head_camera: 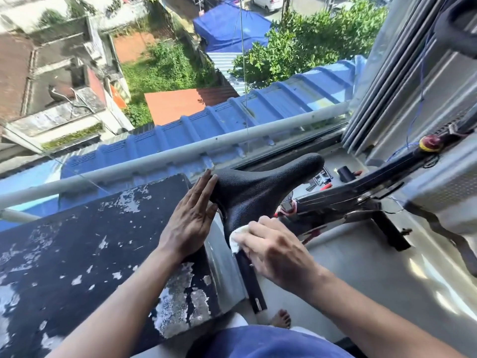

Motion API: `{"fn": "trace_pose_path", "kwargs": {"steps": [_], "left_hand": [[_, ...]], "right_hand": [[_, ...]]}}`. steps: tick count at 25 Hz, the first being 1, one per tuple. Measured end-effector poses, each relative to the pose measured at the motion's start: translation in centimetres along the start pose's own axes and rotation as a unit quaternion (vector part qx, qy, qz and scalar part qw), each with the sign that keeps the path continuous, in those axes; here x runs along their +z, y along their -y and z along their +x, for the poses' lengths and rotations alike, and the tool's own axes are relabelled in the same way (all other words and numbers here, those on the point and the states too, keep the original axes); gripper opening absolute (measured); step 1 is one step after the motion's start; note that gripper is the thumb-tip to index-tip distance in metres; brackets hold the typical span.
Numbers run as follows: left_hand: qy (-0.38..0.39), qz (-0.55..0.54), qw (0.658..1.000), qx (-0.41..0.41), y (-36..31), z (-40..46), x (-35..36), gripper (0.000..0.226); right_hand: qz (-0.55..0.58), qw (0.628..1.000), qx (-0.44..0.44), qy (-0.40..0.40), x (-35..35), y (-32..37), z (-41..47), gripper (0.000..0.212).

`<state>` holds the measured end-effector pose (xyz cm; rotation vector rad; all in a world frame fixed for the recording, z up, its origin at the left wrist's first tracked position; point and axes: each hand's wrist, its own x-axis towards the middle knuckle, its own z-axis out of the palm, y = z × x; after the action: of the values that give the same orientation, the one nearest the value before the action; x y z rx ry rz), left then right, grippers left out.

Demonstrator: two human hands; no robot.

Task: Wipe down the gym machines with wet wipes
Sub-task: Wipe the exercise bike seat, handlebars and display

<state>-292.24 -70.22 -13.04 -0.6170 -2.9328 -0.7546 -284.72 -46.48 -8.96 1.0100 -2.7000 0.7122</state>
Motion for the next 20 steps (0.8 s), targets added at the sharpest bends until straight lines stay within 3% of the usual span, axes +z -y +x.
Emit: {"fn": "trace_pose_path", "kwargs": {"steps": [4,8,13,17,18,20], "left_hand": [[0.004,-0.018,1.000,-0.016,-0.3,0.2,-0.2,0.064],[0.007,-0.035,0.999,-0.021,-0.4,0.0,-0.3,0.065],[0.025,-0.005,0.999,-0.032,-0.4,0.2,-0.1,0.063],[0.022,0.000,0.999,-0.030,-0.3,0.0,0.0,0.064],[0.021,0.000,0.999,-0.031,-0.4,0.0,0.0,0.064],[0.017,0.001,1.000,-0.024,-0.4,0.0,0.0,0.064]], "right_hand": [[0.004,0.977,0.170,-0.130,-1.0,-4.0,2.9,0.016],[-0.014,0.997,0.036,-0.065,0.4,-0.9,2.5,0.013],[-0.085,0.948,0.225,-0.207,-3.1,-9.1,3.1,0.012],[-0.038,0.990,0.075,-0.114,0.7,-2.1,2.7,0.019],[-0.036,0.992,0.065,-0.106,0.6,-2.7,2.5,0.018],[-0.057,0.977,0.134,-0.154,-0.7,-6.8,3.1,0.017]]}}
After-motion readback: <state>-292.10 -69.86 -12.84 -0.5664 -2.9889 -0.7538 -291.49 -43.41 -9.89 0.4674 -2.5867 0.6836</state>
